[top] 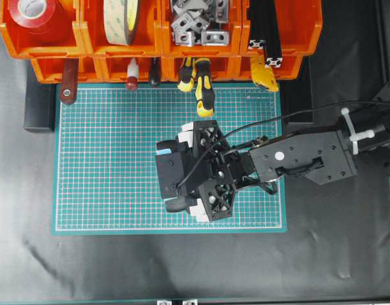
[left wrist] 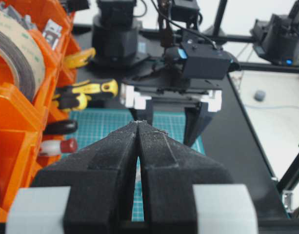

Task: Pick corner brachets from container rack with right arm.
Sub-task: 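Hold the two brackets in the right gripper above the mat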

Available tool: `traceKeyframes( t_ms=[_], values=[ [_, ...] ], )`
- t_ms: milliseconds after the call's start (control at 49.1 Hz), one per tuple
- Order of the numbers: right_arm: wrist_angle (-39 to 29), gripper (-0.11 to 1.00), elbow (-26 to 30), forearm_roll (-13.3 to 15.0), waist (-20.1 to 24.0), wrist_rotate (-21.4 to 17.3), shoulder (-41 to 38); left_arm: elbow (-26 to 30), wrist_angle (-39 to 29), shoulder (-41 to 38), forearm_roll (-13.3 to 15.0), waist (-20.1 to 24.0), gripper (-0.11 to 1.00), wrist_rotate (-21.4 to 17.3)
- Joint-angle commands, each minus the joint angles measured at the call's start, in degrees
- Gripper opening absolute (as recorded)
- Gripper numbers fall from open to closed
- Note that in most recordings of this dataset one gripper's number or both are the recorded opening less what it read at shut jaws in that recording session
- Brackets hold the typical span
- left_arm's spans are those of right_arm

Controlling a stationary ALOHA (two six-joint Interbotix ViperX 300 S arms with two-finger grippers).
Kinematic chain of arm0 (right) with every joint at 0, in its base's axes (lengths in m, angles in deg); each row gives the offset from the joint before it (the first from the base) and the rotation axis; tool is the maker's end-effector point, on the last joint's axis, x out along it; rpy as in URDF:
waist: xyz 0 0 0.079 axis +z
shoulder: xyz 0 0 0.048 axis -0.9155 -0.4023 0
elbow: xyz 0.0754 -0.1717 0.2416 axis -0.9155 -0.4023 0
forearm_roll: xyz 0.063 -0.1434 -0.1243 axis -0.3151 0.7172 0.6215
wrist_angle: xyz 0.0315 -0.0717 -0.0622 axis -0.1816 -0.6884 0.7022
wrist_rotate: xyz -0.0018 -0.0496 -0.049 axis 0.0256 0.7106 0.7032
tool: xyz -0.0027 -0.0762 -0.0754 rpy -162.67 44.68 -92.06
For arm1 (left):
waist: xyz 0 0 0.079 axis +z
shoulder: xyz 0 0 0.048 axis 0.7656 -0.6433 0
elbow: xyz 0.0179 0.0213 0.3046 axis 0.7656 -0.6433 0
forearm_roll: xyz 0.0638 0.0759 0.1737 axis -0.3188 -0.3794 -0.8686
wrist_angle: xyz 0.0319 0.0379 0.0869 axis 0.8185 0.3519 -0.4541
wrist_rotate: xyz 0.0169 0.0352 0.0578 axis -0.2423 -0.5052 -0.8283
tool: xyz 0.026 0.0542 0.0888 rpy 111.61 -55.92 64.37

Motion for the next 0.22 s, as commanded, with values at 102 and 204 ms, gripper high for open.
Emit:
traceKeyframes(
  t_ms=[102,204],
  values=[
    [0.4,0.83,1.1,-0.4,0.2,-0.9,2.5,1.6,0.3,-0.4,-0.3,0.0,0.00,0.5],
    [0.4,0.83,-0.8,-0.4,0.2,-1.7,5.4,1.8,0.2,-0.1,-0.3,0.1,0.00,0.5]
  ],
)
